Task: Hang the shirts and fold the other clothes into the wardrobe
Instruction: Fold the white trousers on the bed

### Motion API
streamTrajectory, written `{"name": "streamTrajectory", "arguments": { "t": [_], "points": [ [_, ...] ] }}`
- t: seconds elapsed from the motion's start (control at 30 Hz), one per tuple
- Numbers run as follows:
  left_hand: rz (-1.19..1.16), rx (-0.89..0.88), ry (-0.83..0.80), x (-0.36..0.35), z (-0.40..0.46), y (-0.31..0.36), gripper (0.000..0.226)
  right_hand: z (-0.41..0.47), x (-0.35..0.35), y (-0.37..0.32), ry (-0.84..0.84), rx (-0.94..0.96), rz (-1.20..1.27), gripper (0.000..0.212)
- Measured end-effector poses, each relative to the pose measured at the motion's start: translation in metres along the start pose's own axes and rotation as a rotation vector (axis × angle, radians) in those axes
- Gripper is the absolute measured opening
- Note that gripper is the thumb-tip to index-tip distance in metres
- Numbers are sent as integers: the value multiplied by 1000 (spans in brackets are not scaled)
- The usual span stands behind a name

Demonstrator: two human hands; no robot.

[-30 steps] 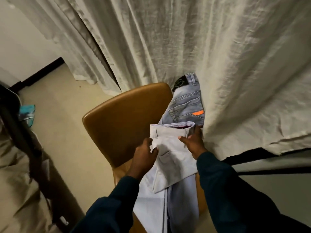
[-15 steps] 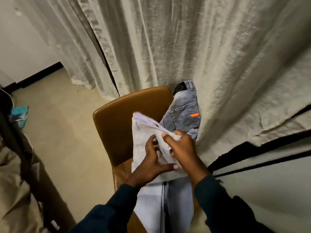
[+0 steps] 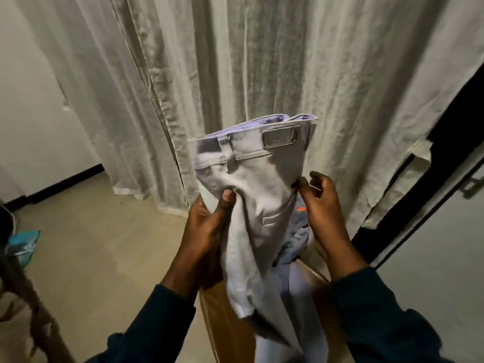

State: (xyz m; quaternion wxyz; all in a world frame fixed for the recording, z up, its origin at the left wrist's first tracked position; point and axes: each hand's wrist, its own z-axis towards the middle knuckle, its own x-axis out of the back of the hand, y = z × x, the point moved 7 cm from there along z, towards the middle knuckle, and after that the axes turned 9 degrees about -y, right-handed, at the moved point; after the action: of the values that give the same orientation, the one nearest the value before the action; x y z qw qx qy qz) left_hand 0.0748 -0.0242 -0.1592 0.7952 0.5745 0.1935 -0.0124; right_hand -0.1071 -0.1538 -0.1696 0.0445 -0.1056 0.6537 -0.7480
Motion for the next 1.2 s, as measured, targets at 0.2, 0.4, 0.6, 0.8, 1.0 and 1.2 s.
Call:
{"name": "streamTrajectory", "arguments": {
  "t": [0.2,0.4,0.6,0.8,1.0,1.2],
  "points": [
    [367,41,-36,17,8,42,52,-52,-58,-31,-445,-43,613,39],
    [483,126,92,-10,-9,71,79,-63,-73,-63,-327,187,209,63],
    [274,34,126,-10,-7,74,31,-72,-91,-79,-662,229,133,36],
    [243,-22,-82,-34,-4,84,27,-40,-68,-102,-229,207,141,76],
    [233,-56,21,-19,14,89,28,-20,-70,-142,-218,503,-149,14],
    [157,-250,463,65,13,145,23,27,-45,-150,-318,354,673,18]
  ]
}}
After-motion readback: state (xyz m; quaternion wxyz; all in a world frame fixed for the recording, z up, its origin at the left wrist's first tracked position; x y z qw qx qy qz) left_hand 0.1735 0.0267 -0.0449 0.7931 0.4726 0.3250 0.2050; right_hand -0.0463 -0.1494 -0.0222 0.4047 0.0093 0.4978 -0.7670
